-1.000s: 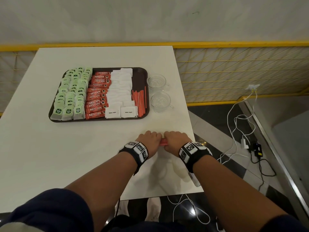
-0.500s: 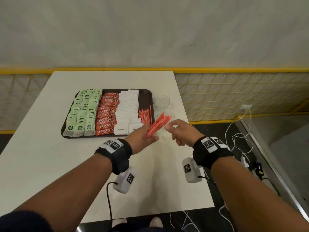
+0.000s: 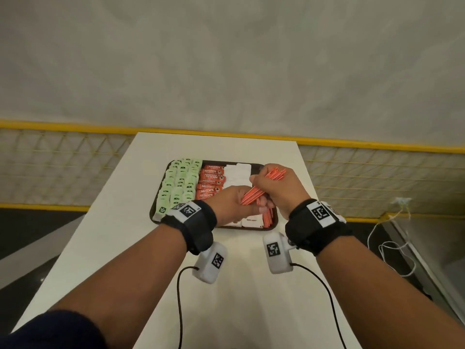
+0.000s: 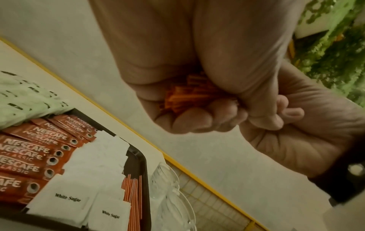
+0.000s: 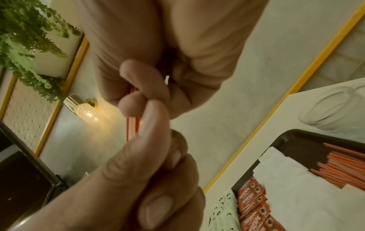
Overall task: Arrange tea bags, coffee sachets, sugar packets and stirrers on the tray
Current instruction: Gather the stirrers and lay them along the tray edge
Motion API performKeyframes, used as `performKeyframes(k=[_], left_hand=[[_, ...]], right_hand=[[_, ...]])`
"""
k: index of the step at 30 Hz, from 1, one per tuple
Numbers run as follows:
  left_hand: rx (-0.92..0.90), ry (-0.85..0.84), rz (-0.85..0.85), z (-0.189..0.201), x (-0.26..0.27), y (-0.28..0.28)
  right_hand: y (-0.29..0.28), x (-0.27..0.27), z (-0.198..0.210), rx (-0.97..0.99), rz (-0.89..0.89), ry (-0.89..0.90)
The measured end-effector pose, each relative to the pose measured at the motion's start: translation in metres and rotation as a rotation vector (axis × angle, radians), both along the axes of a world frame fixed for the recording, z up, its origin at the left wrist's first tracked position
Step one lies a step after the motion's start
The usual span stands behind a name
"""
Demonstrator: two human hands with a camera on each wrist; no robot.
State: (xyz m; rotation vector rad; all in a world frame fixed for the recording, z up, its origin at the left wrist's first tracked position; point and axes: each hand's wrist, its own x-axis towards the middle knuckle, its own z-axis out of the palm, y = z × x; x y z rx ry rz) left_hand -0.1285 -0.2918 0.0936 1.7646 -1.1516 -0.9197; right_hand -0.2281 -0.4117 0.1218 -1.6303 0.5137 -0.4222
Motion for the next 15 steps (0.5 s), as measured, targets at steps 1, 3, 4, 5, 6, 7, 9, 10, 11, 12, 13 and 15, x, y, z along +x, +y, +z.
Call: performKeyframes(k=[1, 3, 4, 5, 6, 7, 9, 10, 11, 12, 13, 15], left_hand=[[-0.003, 0.038, 0.000, -0.002, 0.008, 0.006], [-0.007, 0.123, 0.014, -0.004, 0.022, 0.019], [-0.015, 0.173, 0.037, -0.004, 0.028, 0.025], [-0.018, 0.242, 0.075, -0.003, 0.034, 0.032], [-0.014, 0.325, 0.129, -0.002, 0.039, 0.037], [-0.010, 0.419, 0.180, 0.000, 0.044, 0.041], [-0.034, 0.626, 0.251, -0.002, 0.055, 0.047], [-0.066, 0.702, 0.281, -0.003, 0.060, 0.049], [-0.105, 0.763, 0.310, -0.004, 0.062, 0.051], [-0.147, 0.818, 0.338, -0.005, 0.064, 0.052], [-0.184, 0.866, 0.369, -0.005, 0.065, 0.053], [-0.237, 0.919, 0.429, -0.007, 0.069, 0.055]], right_hand=[[0.005, 0.005, 0.003, -0.008, 0.004, -0.008], [0.013, 0.012, 0.007, -0.013, 0.002, -0.021], [0.015, 0.016, 0.010, -0.008, -0.005, -0.030], [0.017, 0.020, 0.013, -0.002, -0.019, -0.041], [0.019, 0.023, 0.017, 0.003, -0.037, -0.055], [0.020, 0.027, 0.021, 0.004, -0.053, -0.069], [0.024, 0.036, 0.026, -0.014, -0.063, -0.094], [0.028, 0.041, 0.027, -0.032, -0.056, -0.103], [0.034, 0.047, 0.027, -0.056, -0.045, -0.104], [0.041, 0.053, 0.025, -0.081, -0.033, -0.097], [0.048, 0.059, 0.023, -0.102, -0.023, -0.088], [0.059, 0.071, 0.016, -0.112, -0.010, -0.074]])
